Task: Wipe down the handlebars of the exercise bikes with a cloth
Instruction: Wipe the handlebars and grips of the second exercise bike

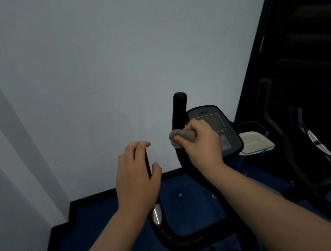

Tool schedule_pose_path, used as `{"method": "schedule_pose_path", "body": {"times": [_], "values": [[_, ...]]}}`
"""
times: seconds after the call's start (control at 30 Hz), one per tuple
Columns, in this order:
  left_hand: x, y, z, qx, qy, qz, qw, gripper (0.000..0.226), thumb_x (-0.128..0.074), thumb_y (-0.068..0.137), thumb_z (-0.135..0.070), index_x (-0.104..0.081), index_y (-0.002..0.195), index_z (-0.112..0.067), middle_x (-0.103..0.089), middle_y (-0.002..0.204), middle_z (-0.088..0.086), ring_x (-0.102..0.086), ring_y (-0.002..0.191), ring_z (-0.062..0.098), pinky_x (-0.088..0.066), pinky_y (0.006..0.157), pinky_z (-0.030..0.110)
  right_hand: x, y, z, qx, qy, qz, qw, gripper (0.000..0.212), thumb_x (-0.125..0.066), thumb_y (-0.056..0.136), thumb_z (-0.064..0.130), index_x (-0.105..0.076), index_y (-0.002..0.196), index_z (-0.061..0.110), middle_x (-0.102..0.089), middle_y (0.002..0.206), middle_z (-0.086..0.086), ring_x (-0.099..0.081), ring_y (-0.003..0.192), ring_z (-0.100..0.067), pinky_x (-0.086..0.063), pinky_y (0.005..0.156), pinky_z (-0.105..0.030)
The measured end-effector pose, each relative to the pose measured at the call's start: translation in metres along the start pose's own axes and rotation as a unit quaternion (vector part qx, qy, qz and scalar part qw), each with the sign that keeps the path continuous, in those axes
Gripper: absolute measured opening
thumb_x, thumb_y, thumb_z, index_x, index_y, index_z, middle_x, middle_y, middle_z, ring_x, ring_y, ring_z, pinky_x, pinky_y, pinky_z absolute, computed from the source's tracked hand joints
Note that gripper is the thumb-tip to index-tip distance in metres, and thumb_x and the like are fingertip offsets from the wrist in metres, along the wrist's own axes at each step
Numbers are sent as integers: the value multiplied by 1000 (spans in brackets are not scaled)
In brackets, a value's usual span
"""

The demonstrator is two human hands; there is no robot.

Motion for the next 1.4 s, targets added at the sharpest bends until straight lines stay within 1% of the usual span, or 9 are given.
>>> {"method": "schedule_pose_path", "body": {"times": [0.23, 0.43, 0.53, 0.63, 0.73, 0.83, 1.03, 1.23, 1.4], "values": [[1, -2, 1, -4, -6, 6, 1000, 46, -58, 85, -21, -47, 130, -22, -44, 128, -8, -41, 102, 8, -39, 77, 25, 13, -25, -11, -8, 19, 92, 996, 20, -75, 77, 23, -56, 72, 20, -59, 77, 2, -56, 68, -3, -43, 57, -19], [2, -1, 1, -3, -3, 4, 1000, 46, -60, 84, -19, -49, 128, -22, -46, 127, -9, -43, 96, 9, -46, 71, 28, 42, 51, 59, 149, 67, -74, 984, 25, -71, 80, 16, -51, 87, 29, -46, 97, 3, -50, 85, 5, -39, 72, -6], [2, -2, 0, -3, -1, 6, 1000, 46, -60, 84, -19, -48, 128, -23, -46, 127, -9, -43, 98, 8, -47, 72, 28, 12, 34, 28, 130, 25, -20, 991, 18, -71, 81, 9, -56, 84, 18, -46, 97, 5, -53, 85, -7, -46, 72, -22], [3, -1, 1, -3, 7, 6, 1000, 45, -61, 84, -19, -49, 127, -22, -46, 126, -8, -43, 96, 8, -46, 70, 27, 3, 12, 6, 124, 34, 49, 990, 21, -73, 80, 9, -54, 77, 19, -48, 90, 6, -51, 81, 6, -41, 68, -9], [2, -1, 0, -3, 11, 7, 1000, 45, -62, 83, -18, -49, 126, -22, -46, 125, -9, -45, 94, 9, -46, 69, 27, 38, 36, 21, 123, 89, -74, 986, 32, -71, 78, 13, -51, 80, 37, -51, 91, 2, -50, 84, 8, -37, 69, -1], [2, 0, -1, 2, 15, 0, 1000, 45, -63, 82, -17, -50, 125, -22, -47, 123, -9, -45, 94, 9, -47, 66, 27, 38, 50, 25, 67, 145, -132, 978, 30, -68, 83, 13, -49, 83, 36, -55, 94, -8, -53, 83, -4, -40, 73, -12], [0, 1, 0, 6, 6, -10, 1000, 43, -63, 80, -15, -51, 121, -21, -45, 118, -8, -41, 91, 8, -43, 65, 26, 12, 10, -14, 21, 57, 27, 998, 22, -70, 79, 6, -56, 75, 22, -59, 88, 0, -55, 79, 2, -39, 68, -11], [0, 2, 0, 10, -5, -12, 1000, 41, -60, 82, -16, -50, 121, -23, -44, 117, -10, -43, 91, 10, -46, 66, 29, 36, 38, 19, 23, 121, -125, 984, 15, -74, 77, 19, -64, 82, 29, -67, 88, 1, -59, 78, 0, -40, 66, -5], [1, 1, 0, 5, -10, -10, 1000, 42, -60, 81, -17, -50, 121, -22, -45, 118, -9, -42, 91, 8, -43, 66, 27, 18, -1, -3, 17, -9, -2, 1000, 10, -77, 76, 18, -69, 82, 18, -64, 85, 2, -59, 79, -6, -43, 67, -10]]}}
Point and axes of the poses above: each hand's wrist, its own y-axis towards the middle knuckle, its own x-axis out of the back of the hand, z = x × y, the point moved 9 cm from there along y, towards the middle knuckle
